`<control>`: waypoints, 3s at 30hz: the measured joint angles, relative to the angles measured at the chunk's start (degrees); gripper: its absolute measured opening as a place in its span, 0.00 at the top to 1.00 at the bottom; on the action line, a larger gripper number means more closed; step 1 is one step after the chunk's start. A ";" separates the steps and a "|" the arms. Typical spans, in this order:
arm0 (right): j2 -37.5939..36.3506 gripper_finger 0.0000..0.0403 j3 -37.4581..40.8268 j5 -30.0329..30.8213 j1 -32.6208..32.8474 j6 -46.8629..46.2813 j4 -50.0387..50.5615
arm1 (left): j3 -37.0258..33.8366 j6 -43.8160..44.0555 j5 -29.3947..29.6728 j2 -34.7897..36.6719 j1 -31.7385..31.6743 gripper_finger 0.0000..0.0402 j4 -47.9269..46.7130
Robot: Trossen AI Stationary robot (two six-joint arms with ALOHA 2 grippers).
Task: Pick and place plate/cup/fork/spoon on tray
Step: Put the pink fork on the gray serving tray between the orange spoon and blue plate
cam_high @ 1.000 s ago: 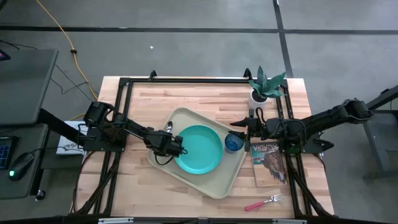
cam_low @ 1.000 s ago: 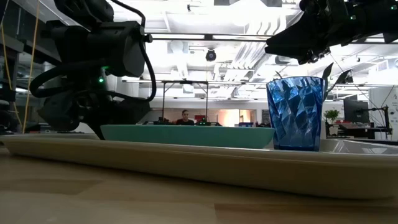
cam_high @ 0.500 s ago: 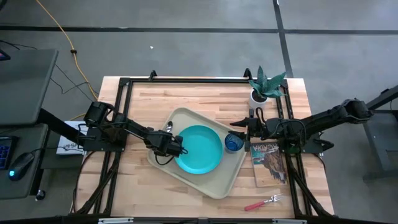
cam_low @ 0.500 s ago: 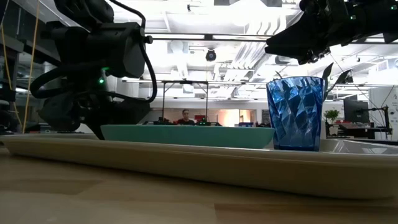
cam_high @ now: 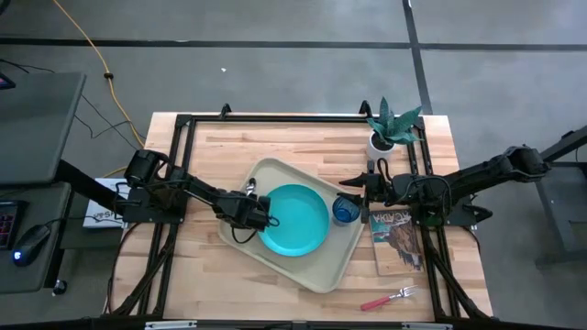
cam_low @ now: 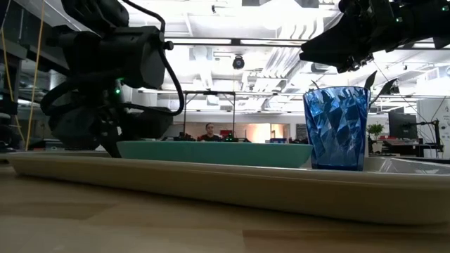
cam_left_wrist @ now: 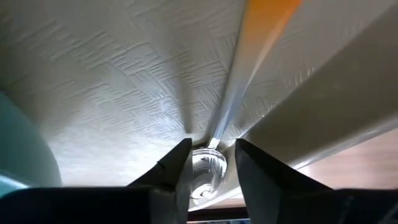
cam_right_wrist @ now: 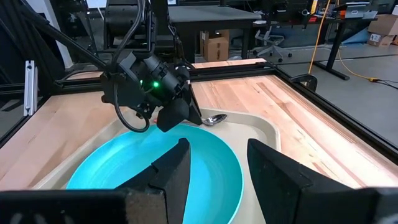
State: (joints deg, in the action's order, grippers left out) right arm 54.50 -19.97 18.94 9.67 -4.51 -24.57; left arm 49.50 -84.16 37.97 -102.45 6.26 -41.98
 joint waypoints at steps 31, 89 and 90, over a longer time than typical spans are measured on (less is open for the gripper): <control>0.00 0.63 0.00 0.01 0.02 0.00 -0.59 | 15.30 57.95 -8.12 14.83 -0.24 0.68 -17.48; 35.56 0.63 -58.47 -7.03 37.84 -60.36 86.05 | -36.04 90.01 -58.81 47.60 -24.24 0.68 94.05; 36.70 0.63 -58.16 -9.00 38.83 -62.19 86.49 | -36.04 90.01 -58.80 47.60 -24.24 0.68 94.07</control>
State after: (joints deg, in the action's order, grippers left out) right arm 91.20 -78.13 9.93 48.50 -66.71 61.93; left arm 13.45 5.85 -20.83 -54.85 -17.98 52.10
